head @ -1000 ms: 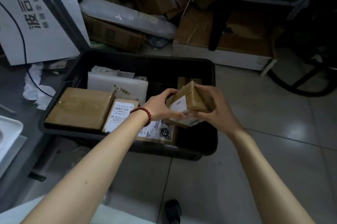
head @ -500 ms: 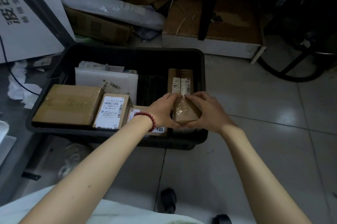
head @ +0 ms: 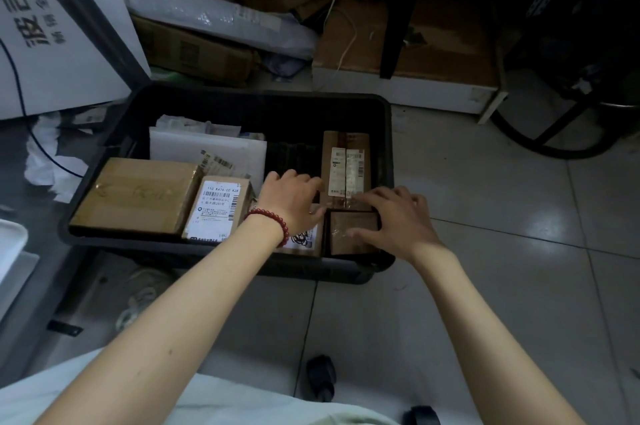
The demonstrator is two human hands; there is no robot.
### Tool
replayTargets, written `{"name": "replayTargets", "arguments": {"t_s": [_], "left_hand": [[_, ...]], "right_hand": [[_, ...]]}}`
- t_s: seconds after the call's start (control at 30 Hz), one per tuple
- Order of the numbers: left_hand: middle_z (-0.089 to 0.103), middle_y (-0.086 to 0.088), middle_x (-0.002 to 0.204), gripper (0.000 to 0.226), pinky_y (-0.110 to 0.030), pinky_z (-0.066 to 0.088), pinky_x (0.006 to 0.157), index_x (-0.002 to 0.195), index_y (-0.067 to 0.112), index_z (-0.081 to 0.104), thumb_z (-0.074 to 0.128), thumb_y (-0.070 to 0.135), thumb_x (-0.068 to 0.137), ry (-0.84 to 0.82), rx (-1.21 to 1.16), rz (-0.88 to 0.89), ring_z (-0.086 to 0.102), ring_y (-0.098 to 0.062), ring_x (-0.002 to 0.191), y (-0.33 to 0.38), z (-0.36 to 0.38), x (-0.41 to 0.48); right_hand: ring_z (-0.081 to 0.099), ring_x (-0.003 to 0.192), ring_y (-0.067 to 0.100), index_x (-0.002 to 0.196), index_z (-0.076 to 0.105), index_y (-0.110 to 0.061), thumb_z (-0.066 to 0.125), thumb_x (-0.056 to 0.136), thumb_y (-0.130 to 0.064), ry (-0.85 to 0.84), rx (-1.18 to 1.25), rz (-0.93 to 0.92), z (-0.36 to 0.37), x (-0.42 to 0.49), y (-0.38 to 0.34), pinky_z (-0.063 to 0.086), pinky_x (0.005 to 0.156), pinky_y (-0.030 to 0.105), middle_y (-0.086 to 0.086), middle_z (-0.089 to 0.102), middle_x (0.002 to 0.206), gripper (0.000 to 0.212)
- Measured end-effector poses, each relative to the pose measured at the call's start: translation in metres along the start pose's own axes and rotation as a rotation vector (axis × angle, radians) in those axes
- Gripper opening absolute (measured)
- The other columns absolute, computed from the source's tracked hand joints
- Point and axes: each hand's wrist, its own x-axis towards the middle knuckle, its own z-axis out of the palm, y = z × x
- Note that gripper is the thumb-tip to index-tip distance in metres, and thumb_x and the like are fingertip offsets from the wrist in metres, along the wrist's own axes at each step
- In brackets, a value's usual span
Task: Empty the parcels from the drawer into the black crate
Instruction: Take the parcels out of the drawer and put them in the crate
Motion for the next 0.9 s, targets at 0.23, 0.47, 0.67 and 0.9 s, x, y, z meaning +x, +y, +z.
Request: {"name": "replayTargets", "arguments": {"t_s": [0.23, 0.47, 0.67, 0.9], "left_hand": [[0.064, 0.006, 0.112, 0.034, -0.036, 0.038, 0.089, 0.122, 0.030, 0.052, 0.049, 0.046, 0.092, 0.058, -0.152, -0.203, 0.056, -0.018, 0.108, -0.039, -0.023, -0.030], [0.064, 0.000, 0.116, 0.026, -0.033, 0.043, 0.082, 0.108, 0.032, 0.058, 0.051, 0.047, 0.089, 0.053, -0.157, -0.558, 0.058, -0.025, 0.109, -0.123, -0.078, -0.113], [0.061, -0.002, 0.122, 0.026, -0.039, 0.048, 0.093, 0.111, 0.035, 0.062, 0.053, 0.044, 0.088, 0.012, -0.182, -0.866, 0.056, -0.026, 0.112, -0.180, -0.104, -0.220], [0.063, 0.000, 0.121, 0.033, -0.036, 0.044, 0.093, 0.119, 0.032, 0.058, 0.053, 0.047, 0.090, 0.111, -0.178, -1.167, 0.057, -0.026, 0.114, -0.198, -0.077, -0.345]], "right_hand": [[0.034, 0.134, 0.023, 0.138, 0.045, -0.035, 0.055, 0.086, -0.060, 0.012, 0.057, -0.037, -0.014, 0.016, -0.042, 0.027, 0.108, 0.042, -0.004, 0.044, 0.144, 0.059], [0.038, 0.132, 0.022, 0.139, 0.043, -0.034, 0.041, 0.092, -0.063, -0.002, 0.063, -0.307, -0.030, 0.038, -0.152, 0.032, 0.104, 0.043, -0.004, 0.044, 0.145, 0.055], [0.044, 0.129, 0.023, 0.134, 0.049, -0.032, 0.041, 0.090, -0.065, 0.018, 0.049, -0.573, -0.028, 0.025, -0.262, 0.039, 0.102, 0.040, -0.002, 0.049, 0.140, 0.055], [0.046, 0.128, 0.024, 0.132, 0.051, -0.030, 0.044, 0.087, -0.067, -0.026, 0.055, -0.785, -0.001, -0.003, -0.362, 0.040, 0.096, 0.039, -0.001, 0.050, 0.138, 0.059]]}}
